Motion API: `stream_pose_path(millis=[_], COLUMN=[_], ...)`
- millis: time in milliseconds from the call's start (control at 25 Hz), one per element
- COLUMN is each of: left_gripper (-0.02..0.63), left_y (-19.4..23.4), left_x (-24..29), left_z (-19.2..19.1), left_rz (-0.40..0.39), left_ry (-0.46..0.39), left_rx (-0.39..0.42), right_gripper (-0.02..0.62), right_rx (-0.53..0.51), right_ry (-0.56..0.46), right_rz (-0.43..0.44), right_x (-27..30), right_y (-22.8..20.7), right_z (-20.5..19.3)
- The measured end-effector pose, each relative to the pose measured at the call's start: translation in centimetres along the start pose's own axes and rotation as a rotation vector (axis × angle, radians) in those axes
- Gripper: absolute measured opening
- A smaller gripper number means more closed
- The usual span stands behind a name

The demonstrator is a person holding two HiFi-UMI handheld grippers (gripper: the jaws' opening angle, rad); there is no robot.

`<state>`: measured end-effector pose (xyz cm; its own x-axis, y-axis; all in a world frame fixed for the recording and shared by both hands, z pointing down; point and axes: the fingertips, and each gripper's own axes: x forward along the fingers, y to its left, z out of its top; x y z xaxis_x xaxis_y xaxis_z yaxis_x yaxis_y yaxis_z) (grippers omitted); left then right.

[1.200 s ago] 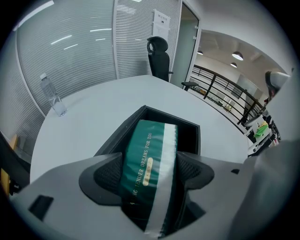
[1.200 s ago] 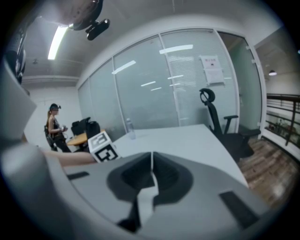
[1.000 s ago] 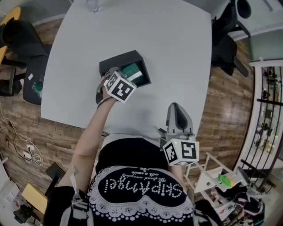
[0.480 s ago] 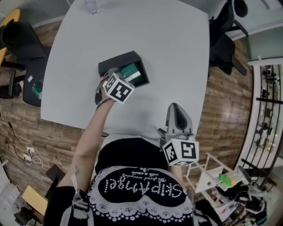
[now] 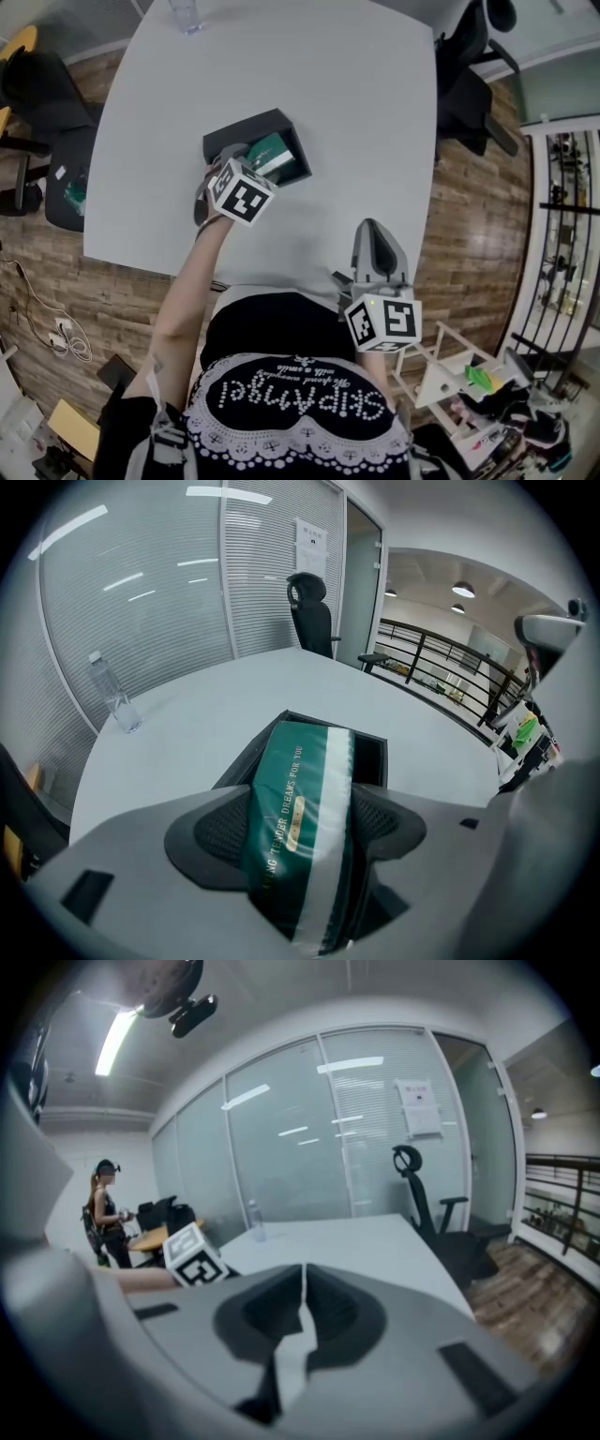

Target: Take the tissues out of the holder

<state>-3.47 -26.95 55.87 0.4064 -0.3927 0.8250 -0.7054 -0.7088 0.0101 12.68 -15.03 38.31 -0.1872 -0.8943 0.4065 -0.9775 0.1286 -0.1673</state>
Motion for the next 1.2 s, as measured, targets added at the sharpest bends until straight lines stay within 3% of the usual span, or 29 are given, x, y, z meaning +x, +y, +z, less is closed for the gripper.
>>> stream_pose_path(millis=[480,720,1200], left_gripper=[0.345,0.345,0.345], left_y=[0.0,0.5,1.1], left_x=[-3.8,-6.1,-12.8], left_z=[2.2,4.2,8.7], left_rz=[0.009,0.030,0.138], left_ry=[-0.112,-0.213,-0.411], left_rx=[0.000,-0.052,-0.054], right_gripper=[0.035,0.034,0.034], right_rx=[-0.013,-0.013,-0.021], right_ry=[-0.027,-0.036,-0.074], right_rz=[0.017,0.021,0.035], right_x=[-0.3,-0.8,-2.1], right_y=[0.7,0.7,0.4], right_z=[0.4,0.4,1.1])
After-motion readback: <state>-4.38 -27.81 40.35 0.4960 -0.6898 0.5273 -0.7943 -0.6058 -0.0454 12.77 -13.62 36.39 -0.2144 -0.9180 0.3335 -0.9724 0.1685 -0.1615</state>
